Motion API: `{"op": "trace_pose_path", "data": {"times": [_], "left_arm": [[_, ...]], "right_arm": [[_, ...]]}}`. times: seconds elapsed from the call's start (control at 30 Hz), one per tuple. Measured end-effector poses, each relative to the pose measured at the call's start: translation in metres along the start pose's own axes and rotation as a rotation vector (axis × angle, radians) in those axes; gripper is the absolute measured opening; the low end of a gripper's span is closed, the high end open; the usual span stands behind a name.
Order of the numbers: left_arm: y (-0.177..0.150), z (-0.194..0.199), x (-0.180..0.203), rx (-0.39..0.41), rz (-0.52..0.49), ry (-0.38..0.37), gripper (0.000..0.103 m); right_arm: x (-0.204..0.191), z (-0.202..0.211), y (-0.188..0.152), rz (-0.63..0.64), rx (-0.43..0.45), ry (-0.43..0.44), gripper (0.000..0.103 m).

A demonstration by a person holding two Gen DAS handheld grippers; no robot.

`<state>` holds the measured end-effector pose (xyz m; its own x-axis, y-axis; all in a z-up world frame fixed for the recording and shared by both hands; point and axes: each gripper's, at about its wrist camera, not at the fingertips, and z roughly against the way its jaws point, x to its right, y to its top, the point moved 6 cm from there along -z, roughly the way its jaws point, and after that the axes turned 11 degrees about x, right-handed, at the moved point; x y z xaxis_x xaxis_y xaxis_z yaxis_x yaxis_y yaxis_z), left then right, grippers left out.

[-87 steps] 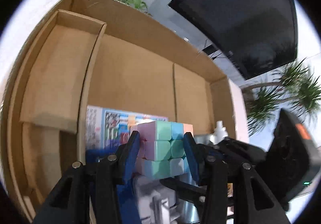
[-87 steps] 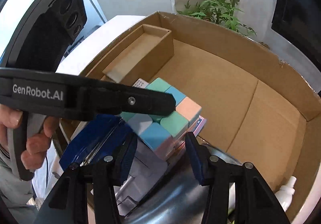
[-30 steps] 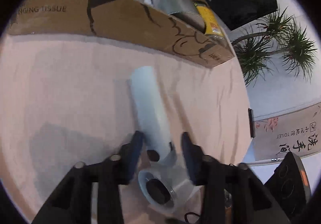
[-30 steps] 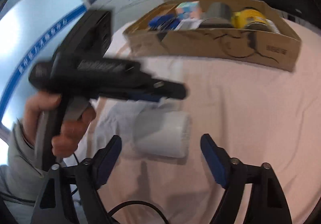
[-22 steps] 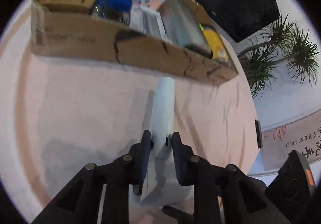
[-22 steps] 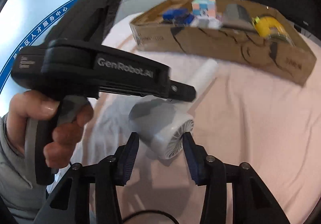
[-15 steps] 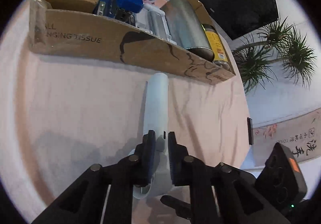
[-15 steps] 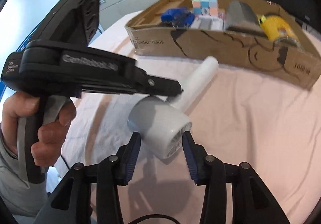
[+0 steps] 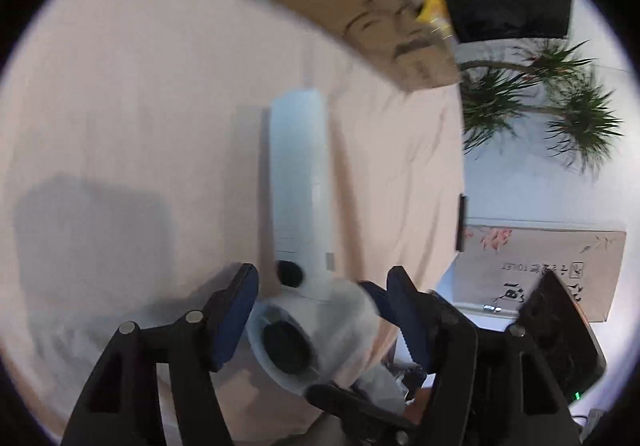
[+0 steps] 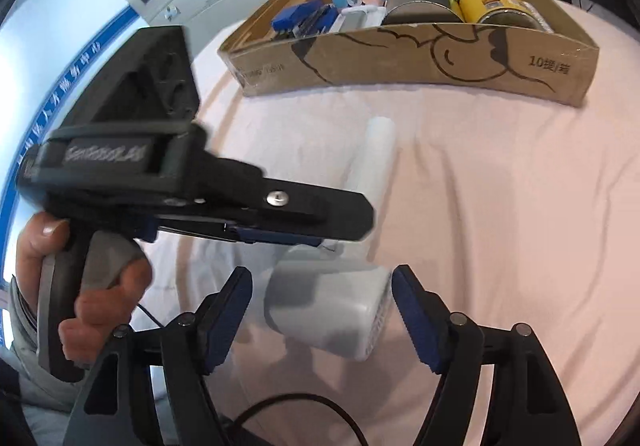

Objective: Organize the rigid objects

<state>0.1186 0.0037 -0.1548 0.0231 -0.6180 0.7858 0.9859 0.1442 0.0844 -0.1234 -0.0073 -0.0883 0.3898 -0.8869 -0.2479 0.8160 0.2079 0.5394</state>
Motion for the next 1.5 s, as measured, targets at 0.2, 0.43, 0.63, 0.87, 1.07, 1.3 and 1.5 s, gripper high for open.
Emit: {"op": "trace_pose_path", "data": {"times": [0.2, 0.43, 0.63, 0.87, 1.07, 1.3, 1.5], "left_arm": [[-0.001, -0.004, 0.013, 0.019, -0.163, 0.095, 0.047], [0.042, 0.069, 0.044, 0.224, -0.268, 0.109, 0.032], [0.137, 0.168, 0.073, 0.431, -0.377, 0.140, 0.032], [0.261, 0.202, 0.040, 0.465, -0.349, 0.198, 0.033], [0.300, 0.162, -0.024, 0.354, -0.241, 0.192, 0.032], [0.295, 0.153, -0.039, 0.314, -0.221, 0.215, 0.030], [0.290, 0.171, -0.028, 0.387, -0.260, 0.273, 0.031]], "right_arm": [[-0.004, -0.011, -0.011, 0.056, -0.015, -0.050, 0.063], [-0.014, 0.007, 0.029, 0.092, 0.114, -0.001, 0.062], [-0.063, -0.001, 0.155, 0.228, 0.279, 0.083, 0.062], [-0.092, -0.090, 0.299, 0.214, 0.225, 0.162, 0.061], [-0.071, -0.174, 0.322, 0.137, 0.058, 0.121, 0.059], [-0.070, -0.208, 0.320, 0.087, -0.002, 0.118, 0.063], [-0.060, -0.173, 0.312, 0.011, 0.059, 0.180, 0.081]]}}
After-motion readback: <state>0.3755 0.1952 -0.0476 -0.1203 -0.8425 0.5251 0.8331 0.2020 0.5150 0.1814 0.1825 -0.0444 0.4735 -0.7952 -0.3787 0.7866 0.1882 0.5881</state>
